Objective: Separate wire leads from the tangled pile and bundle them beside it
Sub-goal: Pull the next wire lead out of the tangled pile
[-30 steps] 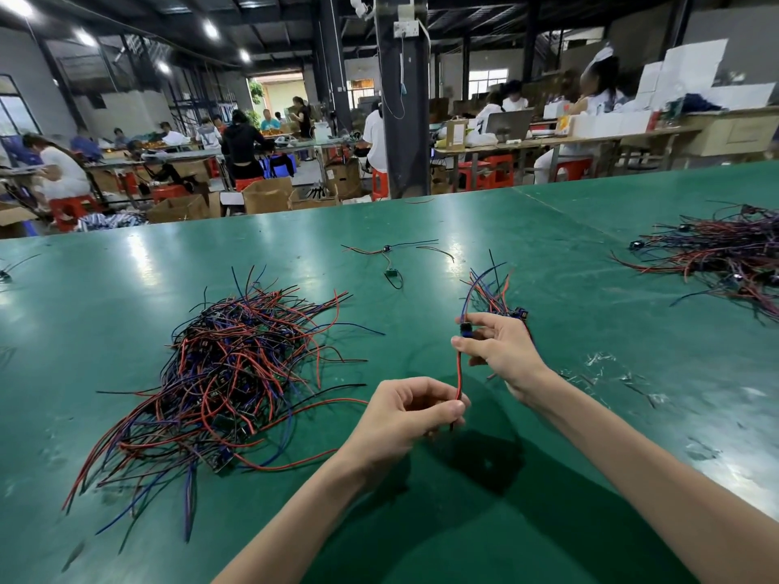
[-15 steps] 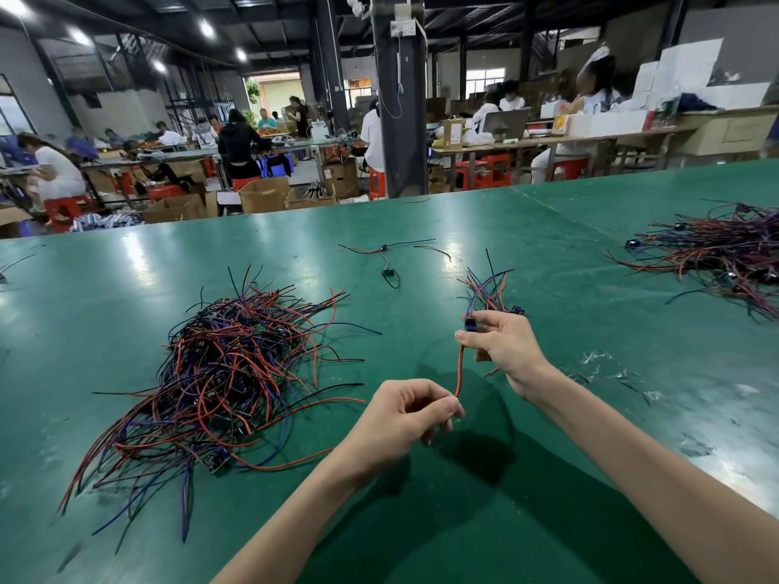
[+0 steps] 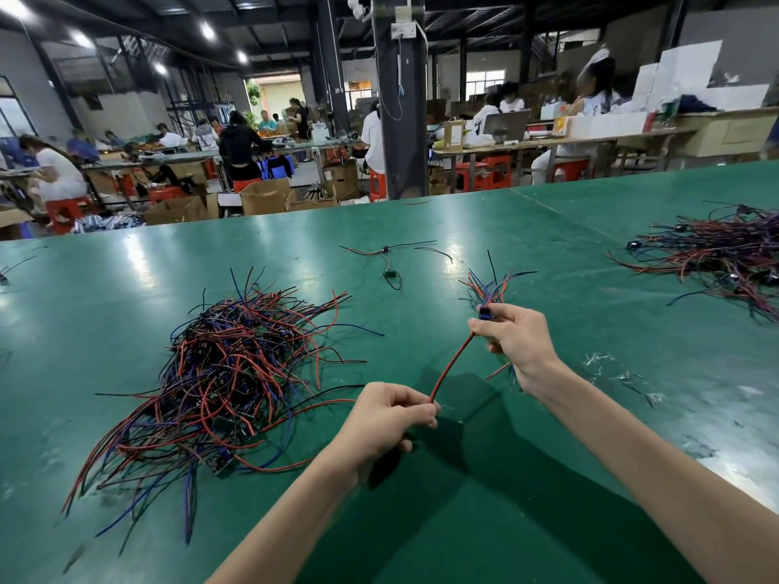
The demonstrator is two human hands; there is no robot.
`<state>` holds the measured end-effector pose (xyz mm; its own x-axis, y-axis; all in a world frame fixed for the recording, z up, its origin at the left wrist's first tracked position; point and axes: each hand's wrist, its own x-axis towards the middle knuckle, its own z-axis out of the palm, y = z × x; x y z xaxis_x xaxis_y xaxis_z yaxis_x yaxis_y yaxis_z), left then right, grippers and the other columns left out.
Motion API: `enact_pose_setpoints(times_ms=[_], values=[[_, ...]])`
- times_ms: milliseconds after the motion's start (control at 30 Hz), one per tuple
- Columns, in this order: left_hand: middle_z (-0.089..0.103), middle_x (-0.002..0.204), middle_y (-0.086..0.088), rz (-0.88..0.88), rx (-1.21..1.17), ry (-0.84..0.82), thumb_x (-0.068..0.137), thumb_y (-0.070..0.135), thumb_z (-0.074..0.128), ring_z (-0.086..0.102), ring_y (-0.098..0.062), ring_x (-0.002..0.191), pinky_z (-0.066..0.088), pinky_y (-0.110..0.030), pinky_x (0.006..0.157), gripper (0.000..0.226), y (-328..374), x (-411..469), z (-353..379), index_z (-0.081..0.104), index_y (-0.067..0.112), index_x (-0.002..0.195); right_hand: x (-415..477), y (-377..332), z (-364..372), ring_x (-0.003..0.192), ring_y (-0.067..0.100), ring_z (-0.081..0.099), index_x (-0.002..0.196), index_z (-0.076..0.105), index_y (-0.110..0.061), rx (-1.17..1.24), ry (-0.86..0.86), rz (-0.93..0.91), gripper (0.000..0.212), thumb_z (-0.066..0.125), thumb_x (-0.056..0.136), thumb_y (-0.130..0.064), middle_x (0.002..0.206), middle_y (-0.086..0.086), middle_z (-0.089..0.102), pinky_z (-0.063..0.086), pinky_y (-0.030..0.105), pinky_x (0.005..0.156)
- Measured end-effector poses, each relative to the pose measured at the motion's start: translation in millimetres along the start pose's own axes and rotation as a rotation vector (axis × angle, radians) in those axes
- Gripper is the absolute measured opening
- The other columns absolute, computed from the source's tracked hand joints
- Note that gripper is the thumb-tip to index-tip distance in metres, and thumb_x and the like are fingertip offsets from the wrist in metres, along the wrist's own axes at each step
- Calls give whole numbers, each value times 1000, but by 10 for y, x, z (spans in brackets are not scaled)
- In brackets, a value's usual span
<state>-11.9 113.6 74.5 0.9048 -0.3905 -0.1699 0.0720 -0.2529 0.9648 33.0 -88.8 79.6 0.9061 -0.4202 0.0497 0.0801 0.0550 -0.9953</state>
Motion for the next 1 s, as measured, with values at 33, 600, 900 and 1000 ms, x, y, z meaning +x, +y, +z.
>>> enact_pose_setpoints(times_ms=[33, 600, 900, 1000], values=[[69, 65, 3, 0, 12, -43, 85, 8, 67, 55, 0, 52, 39, -14, 43, 11, 4, -3, -21, 71, 14, 77, -13, -16, 10, 68, 9, 56, 101, 66, -6, 22, -8, 7, 27, 75, 76, -1, 76, -1, 64, 41, 13, 46], [71, 72, -4, -11, -433, -21, 69, 16, 71, 56, -4, 51, 52, -19, 53, 9, 88, 9, -118, 77, 9, 71, -518, -32, 367, 60, 10, 46, 94, 70, -10, 79, -386, 135, 23, 73, 74, 1, 83, 12, 51, 37, 13, 46], [67, 63, -6, -34, -426, 14, 82, 0, 65, 50, -6, 50, 45, -14, 51, 18, 79, 42, -62, 72, 5, 66, -477, 42, 402, 48, 6, 43, 90, 69, -8, 27, -322, 32, 25, 75, 71, 7, 71, 11, 52, 35, 14, 43], [64, 63, -5, -27, -354, -22, 81, 3, 68, 51, -7, 51, 48, -16, 54, 13, 65, 3, -27, 72, 6, 69, -375, 58, 342, 40, 2, 41, 94, 68, -6, 18, -272, 49, 27, 76, 71, 5, 55, -3, 56, 35, 14, 41]])
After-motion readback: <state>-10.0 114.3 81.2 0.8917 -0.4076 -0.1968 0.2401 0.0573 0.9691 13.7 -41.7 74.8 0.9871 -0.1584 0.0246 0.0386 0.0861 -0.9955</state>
